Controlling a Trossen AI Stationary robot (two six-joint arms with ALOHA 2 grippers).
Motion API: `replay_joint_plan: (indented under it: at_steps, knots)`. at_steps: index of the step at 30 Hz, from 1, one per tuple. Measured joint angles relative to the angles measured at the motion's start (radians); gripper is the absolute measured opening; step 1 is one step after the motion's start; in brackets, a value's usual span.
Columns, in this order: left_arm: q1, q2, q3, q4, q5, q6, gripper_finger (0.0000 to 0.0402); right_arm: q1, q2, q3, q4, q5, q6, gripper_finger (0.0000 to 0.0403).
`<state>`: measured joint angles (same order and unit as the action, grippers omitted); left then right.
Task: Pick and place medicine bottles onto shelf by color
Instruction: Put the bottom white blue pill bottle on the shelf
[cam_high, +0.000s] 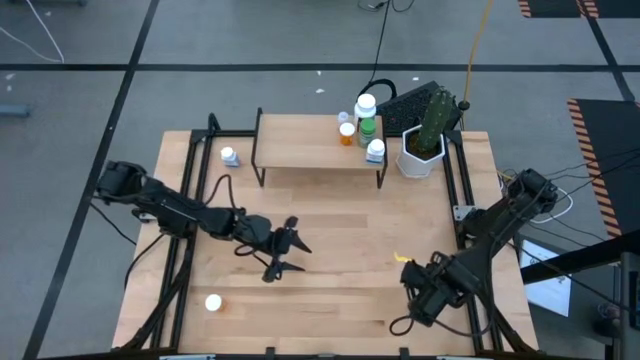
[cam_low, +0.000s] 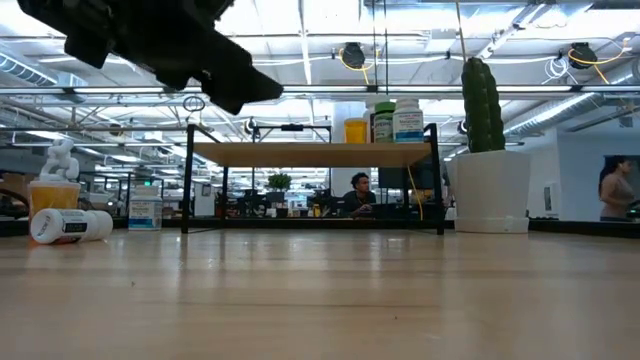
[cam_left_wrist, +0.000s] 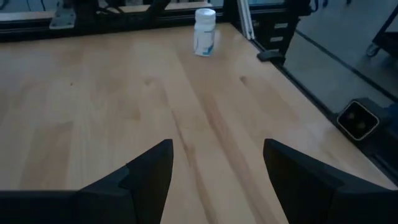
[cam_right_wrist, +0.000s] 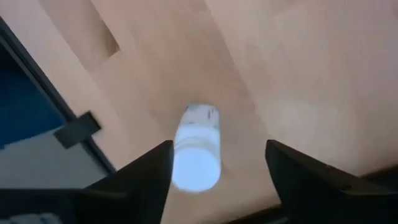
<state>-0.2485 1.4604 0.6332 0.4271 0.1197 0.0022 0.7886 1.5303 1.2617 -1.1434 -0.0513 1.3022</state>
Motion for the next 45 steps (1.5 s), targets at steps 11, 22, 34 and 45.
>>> replay_joint_plan:
  at_steps: [11,22,34,45]
  knots:
    - [-0.004,0.008,0.000,-0.031,-0.009,-0.019,0.0250,0.073,0.000,-0.043,0.094,-0.033,0.272,0.0306]
    - [-0.013,0.008,0.000,-0.034,-0.039,-0.020,0.0250,0.097,0.000,-0.169,0.263,-0.043,0.301,0.0299]
    - [-0.012,0.008,0.000,-0.034,-0.053,-0.016,0.0250,0.081,0.000,-0.200,0.252,-0.057,0.243,0.0219]
    - [-0.012,0.008,0.000,-0.040,-0.077,-0.013,0.0250,-0.098,0.000,-0.116,0.320,-0.029,-0.111,0.0167]
